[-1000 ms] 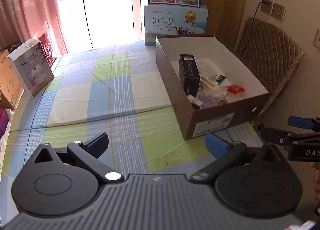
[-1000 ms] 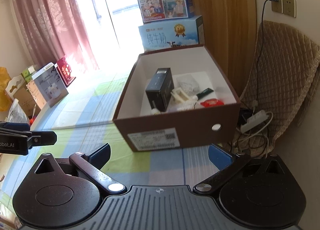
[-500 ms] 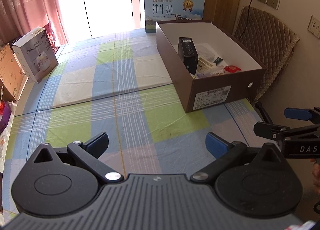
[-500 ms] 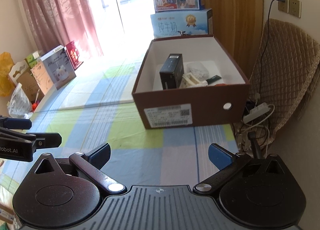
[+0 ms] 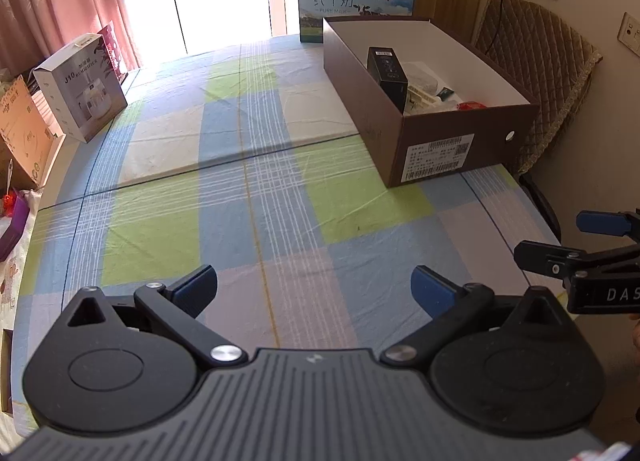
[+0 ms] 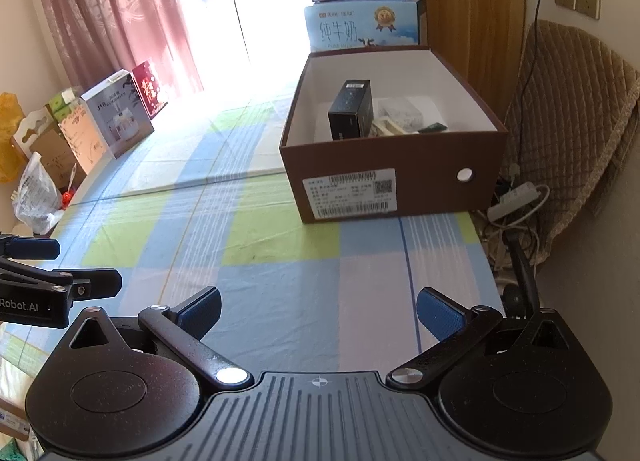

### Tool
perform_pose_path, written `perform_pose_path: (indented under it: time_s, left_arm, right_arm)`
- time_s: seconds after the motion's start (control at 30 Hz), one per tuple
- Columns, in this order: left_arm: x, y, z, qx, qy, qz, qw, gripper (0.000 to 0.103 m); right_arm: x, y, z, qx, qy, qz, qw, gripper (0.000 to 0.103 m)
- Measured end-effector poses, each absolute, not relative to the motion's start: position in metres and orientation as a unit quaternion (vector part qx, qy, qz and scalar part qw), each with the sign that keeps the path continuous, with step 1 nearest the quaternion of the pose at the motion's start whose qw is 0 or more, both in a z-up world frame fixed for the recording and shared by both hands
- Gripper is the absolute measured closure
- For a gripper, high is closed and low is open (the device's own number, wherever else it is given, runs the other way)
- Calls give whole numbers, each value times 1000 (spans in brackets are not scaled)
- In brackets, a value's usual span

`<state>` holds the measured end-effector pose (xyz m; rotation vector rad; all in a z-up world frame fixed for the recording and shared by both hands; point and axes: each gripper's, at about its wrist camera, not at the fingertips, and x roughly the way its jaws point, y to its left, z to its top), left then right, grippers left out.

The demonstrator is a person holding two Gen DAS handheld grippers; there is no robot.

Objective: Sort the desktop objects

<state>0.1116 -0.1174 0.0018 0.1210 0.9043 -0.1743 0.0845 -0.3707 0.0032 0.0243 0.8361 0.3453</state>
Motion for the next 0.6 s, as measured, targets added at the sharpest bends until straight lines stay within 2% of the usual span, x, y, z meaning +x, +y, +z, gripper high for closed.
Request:
perform_pose_path:
  time_s: [0.6]
  left_arm:
    - [115,-113,-2,62,440,-91,891,1]
  right_arm:
    - [86,-367,-2,14,412,160,897,2]
